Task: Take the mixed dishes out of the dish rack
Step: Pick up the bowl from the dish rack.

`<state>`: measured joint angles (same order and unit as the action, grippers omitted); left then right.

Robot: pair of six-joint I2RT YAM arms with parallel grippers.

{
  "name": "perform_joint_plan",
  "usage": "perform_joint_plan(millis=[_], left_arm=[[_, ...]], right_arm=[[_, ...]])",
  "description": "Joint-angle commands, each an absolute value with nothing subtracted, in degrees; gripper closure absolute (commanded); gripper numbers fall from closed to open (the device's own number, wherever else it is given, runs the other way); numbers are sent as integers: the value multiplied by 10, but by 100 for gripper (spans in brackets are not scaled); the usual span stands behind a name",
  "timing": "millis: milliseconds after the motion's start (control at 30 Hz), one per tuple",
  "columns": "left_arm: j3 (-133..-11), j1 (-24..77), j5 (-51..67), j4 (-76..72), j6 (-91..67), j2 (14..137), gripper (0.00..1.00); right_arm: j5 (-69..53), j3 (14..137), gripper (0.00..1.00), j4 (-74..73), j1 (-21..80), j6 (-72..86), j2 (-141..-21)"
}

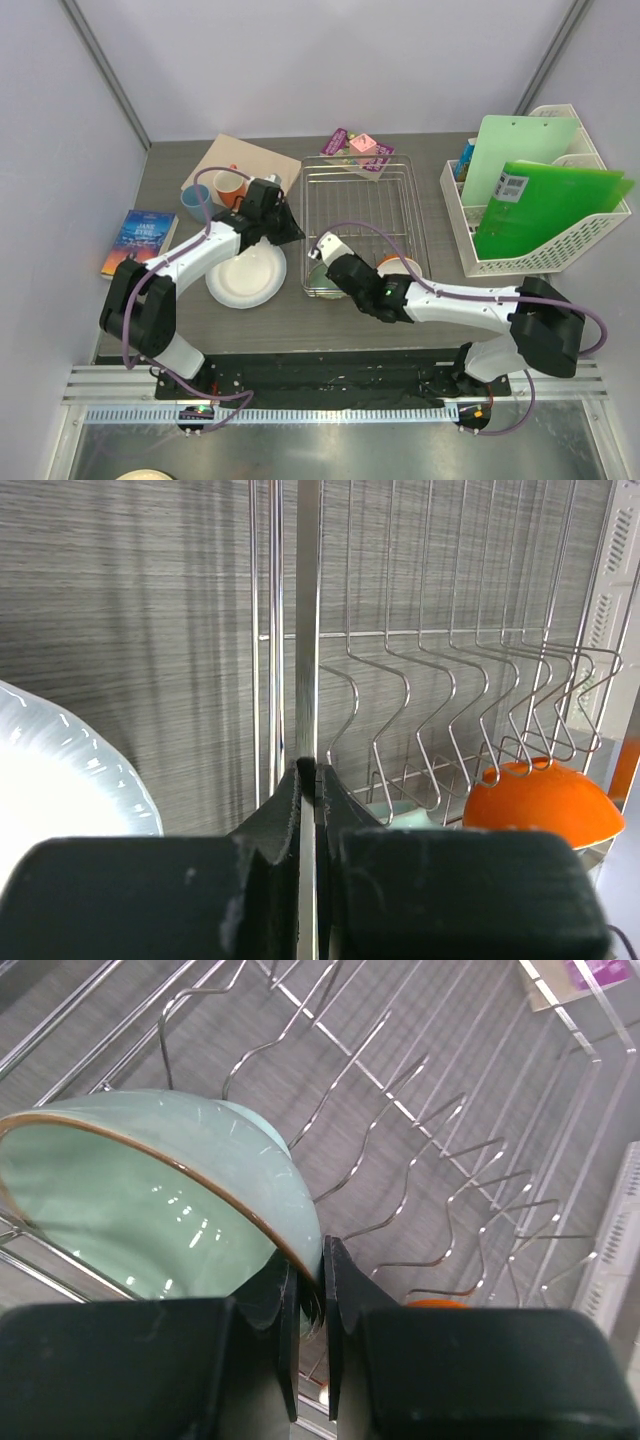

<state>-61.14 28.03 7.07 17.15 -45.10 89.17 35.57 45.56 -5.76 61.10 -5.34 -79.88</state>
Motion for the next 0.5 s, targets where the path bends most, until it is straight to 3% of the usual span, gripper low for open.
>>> perform_joint_plan(millis=[0,267,467], left_arm=[[-603,277,44,171,-471,906,100],[-599,276,50,162,-488,916,100],[-600,277,46,160,-489,905,100]], right_arm=[[524,445,99,80,628,-112,-756],[590,396,99,231,668,-209,-726],[579,429,99,193,670,-184,-699]])
